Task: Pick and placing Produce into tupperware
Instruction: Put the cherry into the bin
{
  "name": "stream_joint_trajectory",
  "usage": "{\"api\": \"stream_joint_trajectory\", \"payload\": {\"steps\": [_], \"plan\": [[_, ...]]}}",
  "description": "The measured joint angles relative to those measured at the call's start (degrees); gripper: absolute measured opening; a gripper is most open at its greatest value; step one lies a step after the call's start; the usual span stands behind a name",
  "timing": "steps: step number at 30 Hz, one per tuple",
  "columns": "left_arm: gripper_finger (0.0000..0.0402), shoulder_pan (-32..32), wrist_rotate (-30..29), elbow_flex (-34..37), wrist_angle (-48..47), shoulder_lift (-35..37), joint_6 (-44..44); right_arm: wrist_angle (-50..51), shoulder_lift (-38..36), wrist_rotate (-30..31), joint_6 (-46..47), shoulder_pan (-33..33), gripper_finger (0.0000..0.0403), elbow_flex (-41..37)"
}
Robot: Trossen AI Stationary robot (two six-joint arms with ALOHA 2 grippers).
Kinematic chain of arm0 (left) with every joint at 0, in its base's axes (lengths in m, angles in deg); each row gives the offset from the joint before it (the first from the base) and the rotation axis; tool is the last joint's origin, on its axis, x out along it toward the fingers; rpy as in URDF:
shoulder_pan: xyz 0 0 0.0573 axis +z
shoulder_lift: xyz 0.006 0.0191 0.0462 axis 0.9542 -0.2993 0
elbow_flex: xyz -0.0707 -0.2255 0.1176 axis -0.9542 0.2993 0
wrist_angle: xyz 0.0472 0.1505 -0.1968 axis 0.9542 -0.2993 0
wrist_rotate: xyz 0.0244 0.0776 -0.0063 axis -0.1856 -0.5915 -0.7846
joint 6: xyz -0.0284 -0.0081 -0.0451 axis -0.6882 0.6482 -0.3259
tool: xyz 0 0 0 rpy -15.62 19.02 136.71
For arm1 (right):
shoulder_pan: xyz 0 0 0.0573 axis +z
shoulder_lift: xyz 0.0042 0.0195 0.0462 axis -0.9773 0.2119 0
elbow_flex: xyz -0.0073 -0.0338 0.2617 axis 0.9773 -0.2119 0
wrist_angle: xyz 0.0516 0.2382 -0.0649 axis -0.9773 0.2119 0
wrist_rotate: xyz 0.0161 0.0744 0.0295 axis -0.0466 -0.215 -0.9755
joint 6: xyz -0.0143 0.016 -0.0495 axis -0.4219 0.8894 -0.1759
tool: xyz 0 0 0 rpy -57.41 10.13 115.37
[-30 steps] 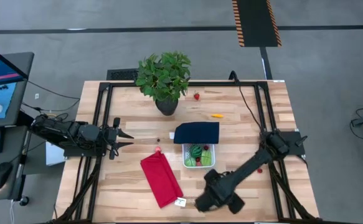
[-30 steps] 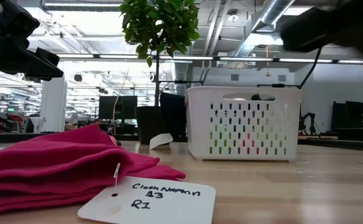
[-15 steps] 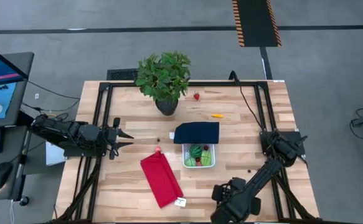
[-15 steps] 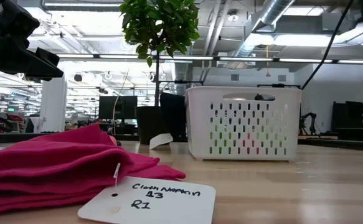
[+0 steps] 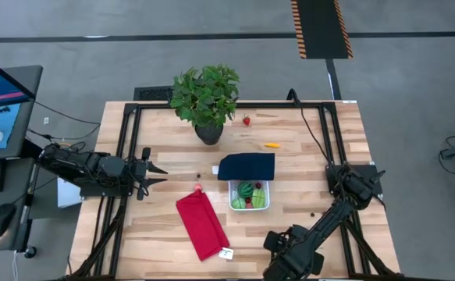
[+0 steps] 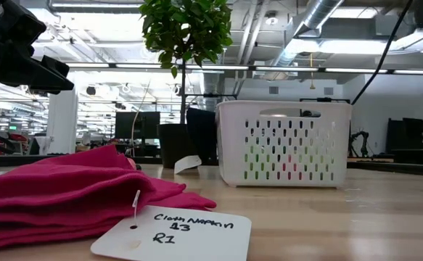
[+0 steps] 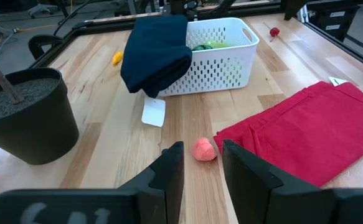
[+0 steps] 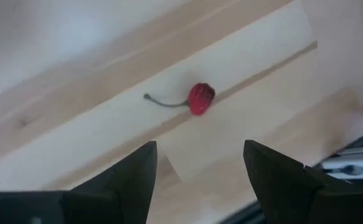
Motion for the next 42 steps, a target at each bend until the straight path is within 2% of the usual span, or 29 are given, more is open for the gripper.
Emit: {"api": "stream_joint_trajectory", "payload": {"steps": [7, 13, 17, 23, 29, 42], "plan": [[0.01, 0.0, 0.02, 0.0, 0.02, 0.02, 0.0, -2.22, 0.1, -2.24, 0.81, -0.03, 0.0265, -1.87], [0.01, 0.02, 0.01, 0.0, 0.0, 0.0, 0.0, -1.93, 0.24, -2.07, 5.5, -0.06, 0.0265, -2.08], [0.01, 0.0, 0.02, 0.0, 0.02, 0.02, 0.0, -3.92, 1.15, -0.77, 5.44, -0.13, 0.0265, -3.81], [0.01, 0.01, 0.0, 0.0, 0.01, 0.0, 0.0, -6.06, 0.88, -1.87, 5.34, -0.86, 0.0265, -4.82], [0.01, 0.0, 0.0, -0.01, 0.01, 0.0, 0.0, -5.1, 0.95, -2.05, 12.62, -0.69, 0.0265, -4.82], [0.01, 0.01, 0.0, -0.01, 0.01, 0.01, 0.0, -4.32, 1.04, -1.15, 19.1, -0.86, 0.0265, -5.08]]}}
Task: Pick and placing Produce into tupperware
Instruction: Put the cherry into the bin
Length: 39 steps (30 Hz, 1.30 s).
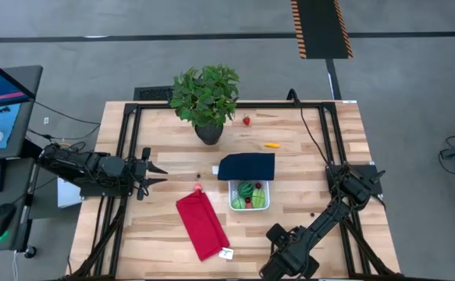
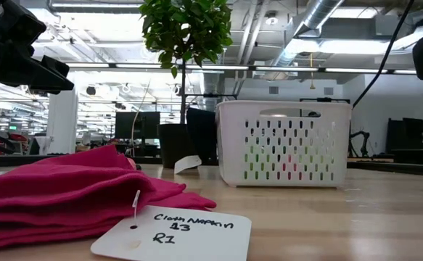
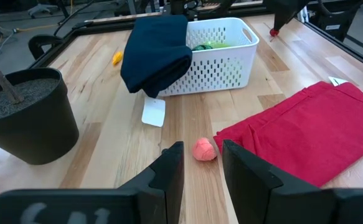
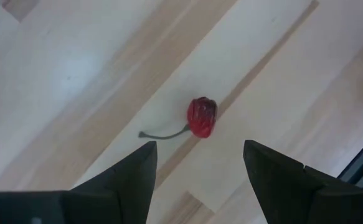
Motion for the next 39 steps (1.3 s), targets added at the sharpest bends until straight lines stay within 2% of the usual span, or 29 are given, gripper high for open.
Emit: {"api": "stream_joint_trajectory", "payload": {"steps": [10, 19, 25, 34, 39], "plan": [[0.01, 0.01, 0.0, 0.01, 0.01, 0.0, 0.0, -0.18, 0.0, -0.02, 1.14, -0.02, 0.0264, 0.0], [0.01, -0.01, 0.02, 0.0, 0.01, -0.01, 0.0, 0.19, 0.0, -1.09, 1.14, 0.09, 0.0244, -0.12], [0.01, -0.01, 0.02, 0.01, 0.0, -0.01, 0.0, -5.12, 0.15, -1.13, 1.16, 0.37, 0.0231, -5.15], [0.01, -0.01, 0.0, -0.01, 0.01, -0.01, 0.0, -4.07, 0.09, -1.16, 1.13, 0.33, 0.0206, -5.22], [0.01, 0.01, 0.01, -0.01, -0.01, -0.01, 0.0, -5.27, 0.09, -1.07, -1.68, -0.42, 0.017, -5.27]]}}
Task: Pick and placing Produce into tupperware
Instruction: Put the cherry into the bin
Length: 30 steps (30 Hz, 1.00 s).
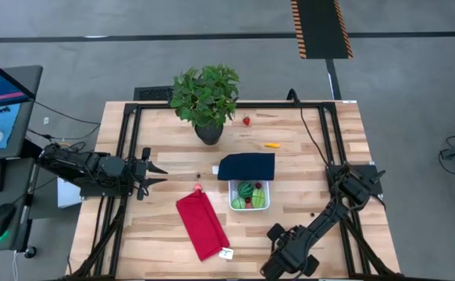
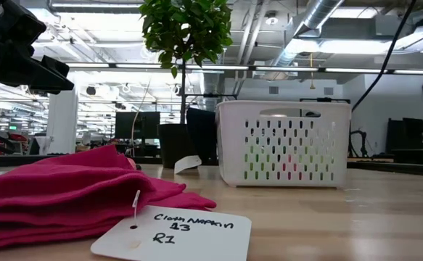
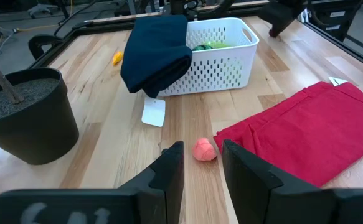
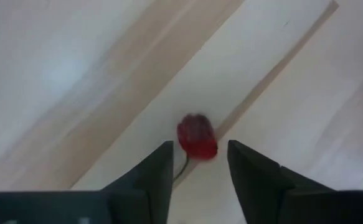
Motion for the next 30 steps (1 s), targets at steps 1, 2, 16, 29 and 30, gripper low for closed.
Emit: {"api": "stream_joint_trajectory", "payload": {"steps": [1, 2, 16, 29, 30], "plan": [[0.01, 0.0, -0.01, 0.02, 0.02, 0.0, 0.0, -0.44, 0.0, 0.07, -0.47, -0.28, 0.016, 0.0], [0.01, 0.01, -0.01, 0.0, 0.02, 0.0, 0.0, -0.78, 0.0, 0.13, -0.61, -0.5, 0.0148, 0.0], [0.01, -0.01, 0.01, 0.01, 0.02, 0.0, 0.0, -2.08, -0.02, 1.63, -5.21, -1.88, 0.0025, 0.0], [0.01, -0.01, 0.01, 0.01, 0.02, 0.0, 0.0, 5.46, -0.2, 5.12, -5.1, -2.73, 0.002, 6.27], [0.01, -0.02, -0.01, 0.0, 0.02, 0.02, 0.0, 6.93, -0.2, 6.42, -5.16, -2.75, 0.0015, 7.57]]}}
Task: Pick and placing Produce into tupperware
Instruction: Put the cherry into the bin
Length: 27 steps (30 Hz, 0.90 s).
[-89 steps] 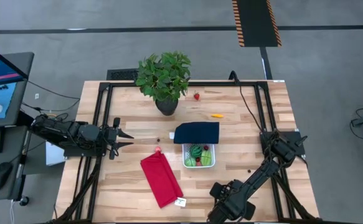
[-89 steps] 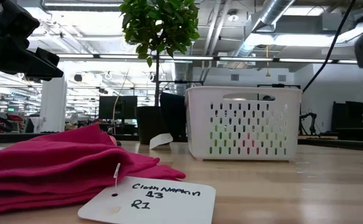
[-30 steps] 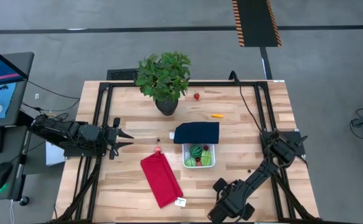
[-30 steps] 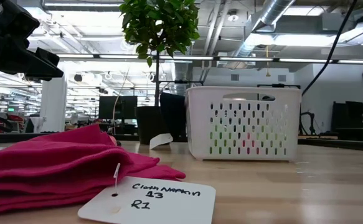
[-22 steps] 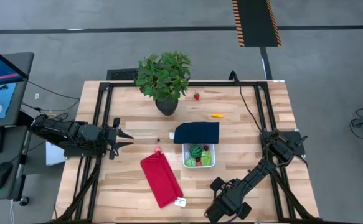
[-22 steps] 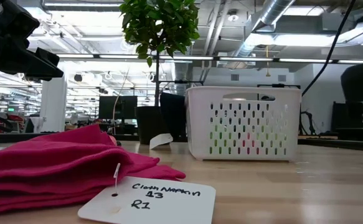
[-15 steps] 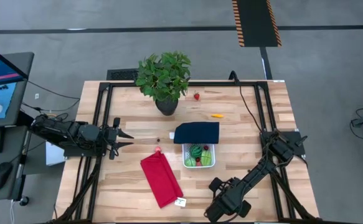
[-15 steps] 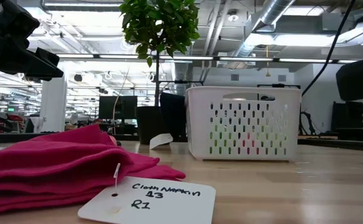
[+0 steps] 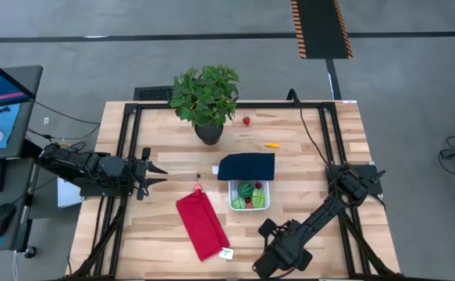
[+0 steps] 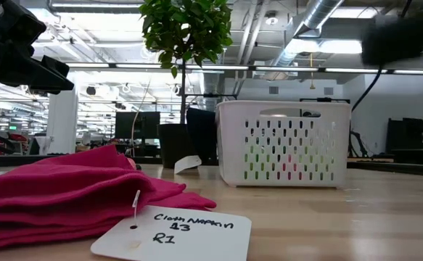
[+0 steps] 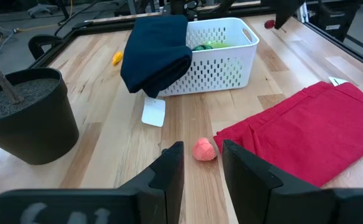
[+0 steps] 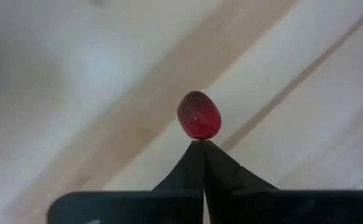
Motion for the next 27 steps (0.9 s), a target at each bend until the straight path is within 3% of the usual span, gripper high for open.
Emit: {"api": "stream_joint_trajectory", "payload": {"steps": [4, 9, 14, 20, 27], "plan": [[0.01, 0.02, 0.02, 0.01, -0.01, -0.02, 0.0, 5.56, -0.11, 6.74, -1.5, -0.22, 0.0012, 4.67], [0.01, 0.02, 0.02, 0.02, 0.0, -0.02, 0.0, 9.78, -0.11, 16.52, -11.34, -1.95, 0.0029, 7.39], [0.01, 0.01, 0.02, 0.01, -0.01, -0.02, 0.0, 12.39, -0.11, 17.65, -14.0, -5.53, 0.0014, 8.6], [0.01, 0.02, 0.01, 0.02, 0.0, -0.02, 0.0, 13.86, -0.11, 22.18, -28.35, -10.11, 0.0017, 11.38], [0.01, 0.0, 0.0, 0.02, 0.0, -0.02, 0.0, 13.81, -0.57, 23.62, -33.83, -14.7, 0.0015, 12.71]]}}
